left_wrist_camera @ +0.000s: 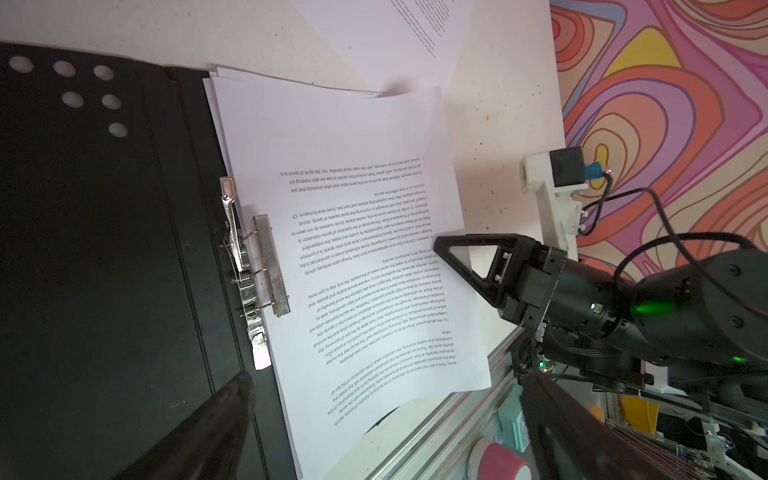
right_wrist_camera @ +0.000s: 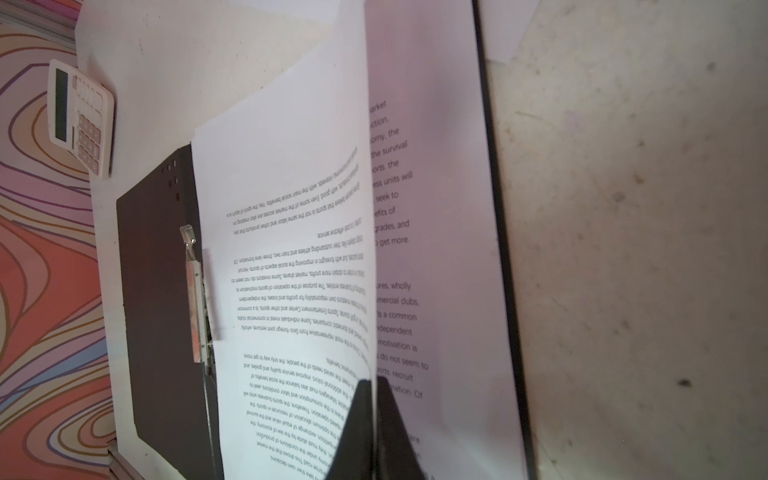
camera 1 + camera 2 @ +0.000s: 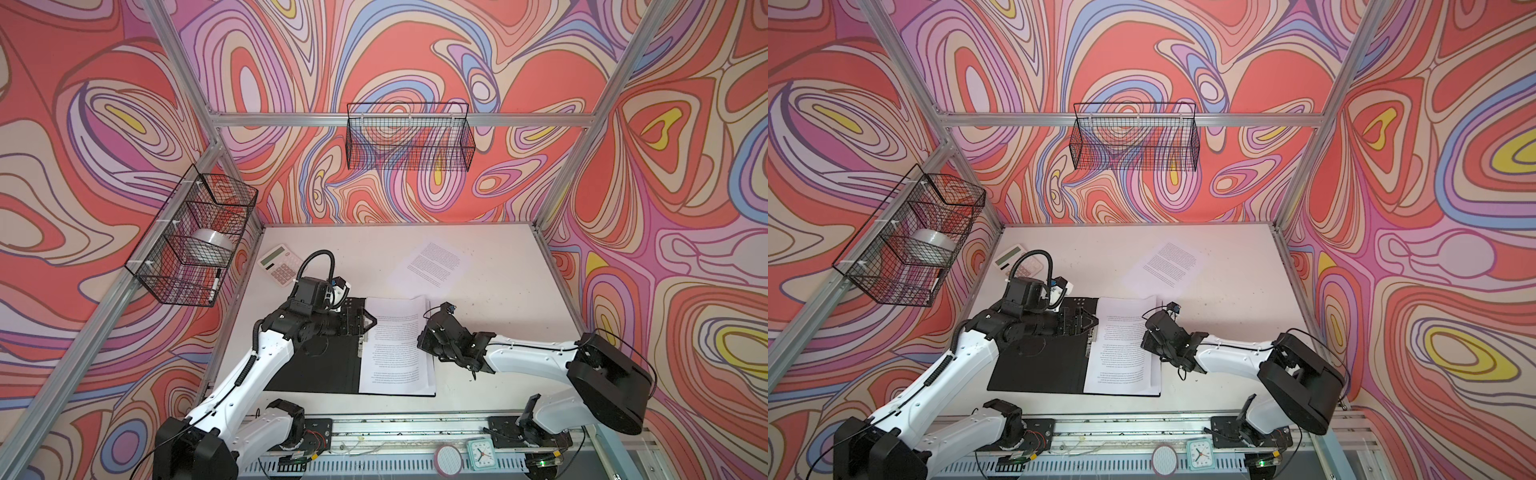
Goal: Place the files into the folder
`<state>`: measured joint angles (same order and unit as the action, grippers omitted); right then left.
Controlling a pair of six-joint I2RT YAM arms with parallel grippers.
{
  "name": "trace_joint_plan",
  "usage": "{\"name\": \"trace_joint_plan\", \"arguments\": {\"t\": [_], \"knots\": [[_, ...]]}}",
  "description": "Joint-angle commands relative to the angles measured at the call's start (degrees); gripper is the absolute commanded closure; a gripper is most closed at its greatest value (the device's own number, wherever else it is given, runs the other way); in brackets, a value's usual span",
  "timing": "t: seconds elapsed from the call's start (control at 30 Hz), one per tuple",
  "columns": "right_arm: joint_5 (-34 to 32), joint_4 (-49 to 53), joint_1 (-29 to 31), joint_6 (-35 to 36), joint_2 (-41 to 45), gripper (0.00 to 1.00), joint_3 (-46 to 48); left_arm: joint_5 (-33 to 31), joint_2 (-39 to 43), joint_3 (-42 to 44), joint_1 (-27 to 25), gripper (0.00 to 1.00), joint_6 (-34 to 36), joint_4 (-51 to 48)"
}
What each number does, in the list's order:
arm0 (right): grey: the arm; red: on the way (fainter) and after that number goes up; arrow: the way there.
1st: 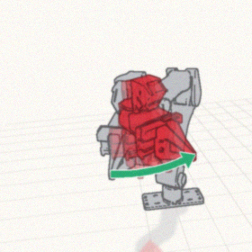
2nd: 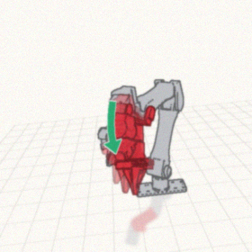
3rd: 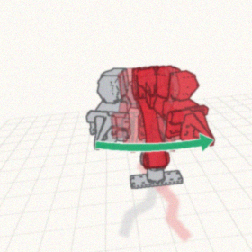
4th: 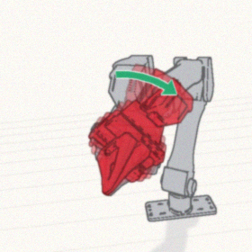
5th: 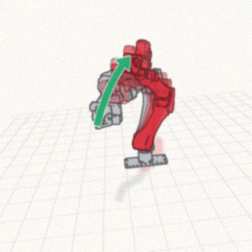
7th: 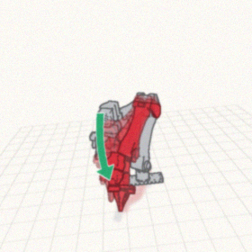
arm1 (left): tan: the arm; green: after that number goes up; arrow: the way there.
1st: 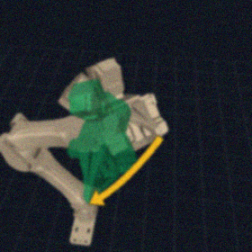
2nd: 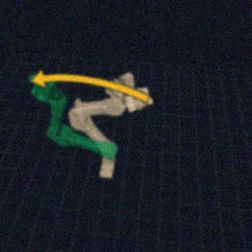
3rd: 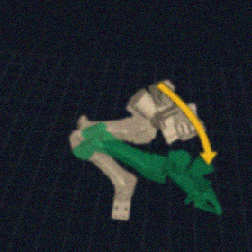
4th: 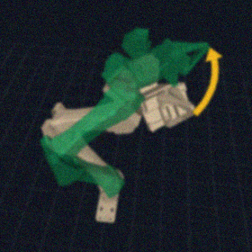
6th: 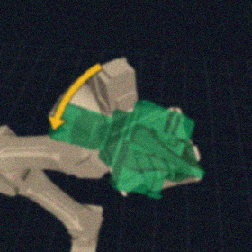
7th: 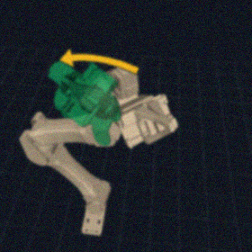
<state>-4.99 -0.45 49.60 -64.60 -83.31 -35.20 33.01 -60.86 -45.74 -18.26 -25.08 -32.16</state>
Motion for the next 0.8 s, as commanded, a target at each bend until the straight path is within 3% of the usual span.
{"name": "trace_joint_plan", "arguments": {"t": [0.0, 0.77], "knots": [[-2.2, 0.8, 0.5, -0.4, 0.2, 1.00, -0.1, 0.3, -0.4, -0.5, 0.4, 0.00, 0.9, -1.6], [0.9, 0.3, 0.5, 3.8, -3.4, 0.99, -3.3, -0.1, -0.7, -0.8, 0.4, 0.00, 1.4, -1.9]]}}
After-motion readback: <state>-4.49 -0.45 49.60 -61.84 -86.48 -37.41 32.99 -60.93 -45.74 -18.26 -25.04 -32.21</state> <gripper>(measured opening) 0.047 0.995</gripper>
